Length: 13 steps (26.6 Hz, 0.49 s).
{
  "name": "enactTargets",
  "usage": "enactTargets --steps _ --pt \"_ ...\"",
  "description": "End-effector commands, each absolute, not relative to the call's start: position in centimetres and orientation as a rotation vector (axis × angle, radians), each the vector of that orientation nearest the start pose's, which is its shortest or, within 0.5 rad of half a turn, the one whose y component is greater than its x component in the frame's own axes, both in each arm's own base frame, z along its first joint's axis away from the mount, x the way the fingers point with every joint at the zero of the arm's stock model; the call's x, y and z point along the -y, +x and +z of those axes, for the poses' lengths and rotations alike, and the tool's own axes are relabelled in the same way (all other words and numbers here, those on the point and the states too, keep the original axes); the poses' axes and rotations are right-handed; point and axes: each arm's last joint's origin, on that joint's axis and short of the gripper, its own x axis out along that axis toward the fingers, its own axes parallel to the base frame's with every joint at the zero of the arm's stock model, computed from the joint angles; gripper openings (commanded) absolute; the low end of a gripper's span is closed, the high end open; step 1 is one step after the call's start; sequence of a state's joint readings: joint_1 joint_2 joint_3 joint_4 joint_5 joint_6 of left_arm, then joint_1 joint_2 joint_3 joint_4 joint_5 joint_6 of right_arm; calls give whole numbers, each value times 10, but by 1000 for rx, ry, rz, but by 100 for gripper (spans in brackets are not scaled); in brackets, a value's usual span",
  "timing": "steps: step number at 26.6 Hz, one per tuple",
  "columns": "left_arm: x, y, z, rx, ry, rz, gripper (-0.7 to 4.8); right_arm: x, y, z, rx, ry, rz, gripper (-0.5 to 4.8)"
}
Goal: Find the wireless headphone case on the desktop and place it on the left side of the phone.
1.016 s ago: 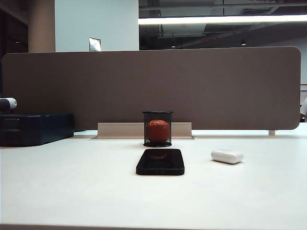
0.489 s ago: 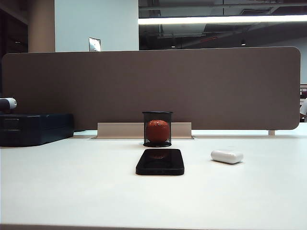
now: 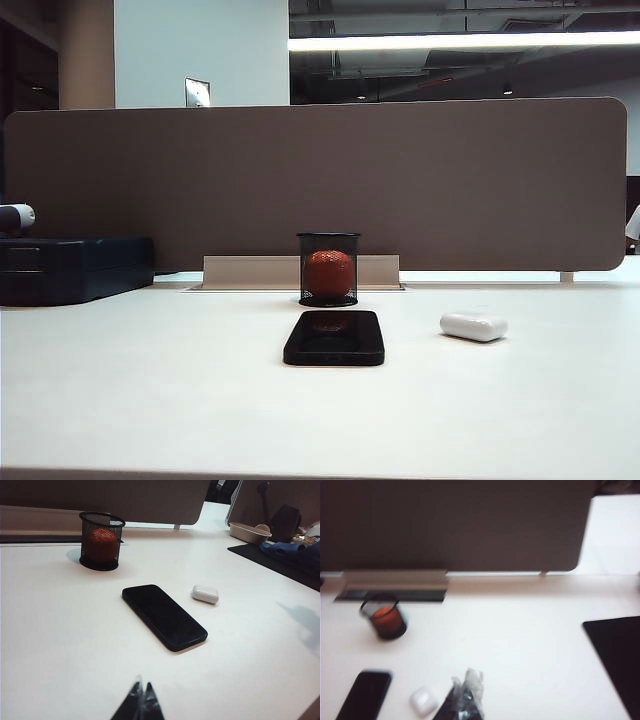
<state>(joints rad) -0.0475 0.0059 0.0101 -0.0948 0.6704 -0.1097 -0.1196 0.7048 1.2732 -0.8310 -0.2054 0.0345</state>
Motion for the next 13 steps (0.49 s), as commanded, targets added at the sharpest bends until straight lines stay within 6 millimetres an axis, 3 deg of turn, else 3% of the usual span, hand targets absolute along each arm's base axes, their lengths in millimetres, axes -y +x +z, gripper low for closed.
enactTargets --steps 1,6,10,13 --pt "23 90 159 -122 -134 -720 -6 3 90 446 -308 76 136 -1" --pt "23 90 159 -122 -134 -720 -6 3 103 455 -426 105 166 -1" --pt "23 90 159 -122 -134 -720 -6 4 120 444 -663 164 194 -1" --pt "23 90 159 -122 -134 -720 -6 5 126 437 -742 182 193 -1"
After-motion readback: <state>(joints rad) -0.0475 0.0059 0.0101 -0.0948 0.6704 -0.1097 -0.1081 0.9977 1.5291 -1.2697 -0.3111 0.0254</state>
